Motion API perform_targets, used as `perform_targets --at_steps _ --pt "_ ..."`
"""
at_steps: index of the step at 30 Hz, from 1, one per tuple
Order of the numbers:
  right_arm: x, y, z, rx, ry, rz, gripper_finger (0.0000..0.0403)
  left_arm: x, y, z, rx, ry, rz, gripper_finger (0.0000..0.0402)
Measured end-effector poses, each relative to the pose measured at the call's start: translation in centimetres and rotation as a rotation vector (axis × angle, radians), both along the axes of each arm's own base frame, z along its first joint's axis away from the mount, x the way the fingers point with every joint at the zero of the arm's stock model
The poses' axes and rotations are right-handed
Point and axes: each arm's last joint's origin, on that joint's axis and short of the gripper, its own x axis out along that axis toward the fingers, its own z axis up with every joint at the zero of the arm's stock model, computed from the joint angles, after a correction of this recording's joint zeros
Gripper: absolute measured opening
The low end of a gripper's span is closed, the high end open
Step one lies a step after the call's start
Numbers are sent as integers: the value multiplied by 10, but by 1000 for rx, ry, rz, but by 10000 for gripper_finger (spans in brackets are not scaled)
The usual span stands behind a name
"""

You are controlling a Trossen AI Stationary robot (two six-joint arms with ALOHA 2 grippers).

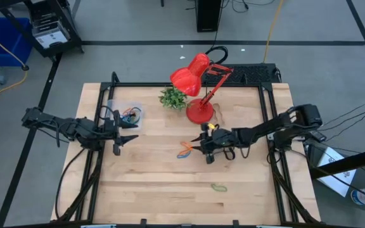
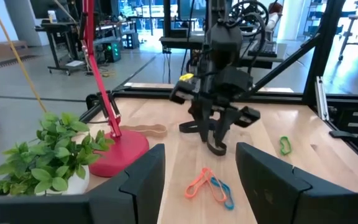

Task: Pick and place rubber bands into bin
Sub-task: Put the orange rubber band into the transparent bin

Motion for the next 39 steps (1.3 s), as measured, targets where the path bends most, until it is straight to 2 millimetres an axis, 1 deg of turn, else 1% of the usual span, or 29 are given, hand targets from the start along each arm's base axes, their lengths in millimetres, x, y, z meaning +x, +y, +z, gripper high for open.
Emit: perform_targets --at_steps 4,8,15,19,23,36,39 --pt "19 2 -2 -15 86 4 114 0 0 -1 2 8 0 203" --pt "26 3 -9 -25 159 8 114 0 0 -3 10 34 1 202" --pt "27 3 -20 -39 206 16 114 -1 0 -6 20 65 5 202" --pt "27 2 -21 -37 211 18 114 -1 0 -8 23 78 6 202" --pt "27 3 -21 -10 214 57 114 -1 1 -8 24 80 6 202" --pt "26 3 -21 -13 222 60 114 -2 1 -10 28 99 6 202" --pt "28 3 -26 -14 223 60 114 -2 1 -10 28 99 7 202"
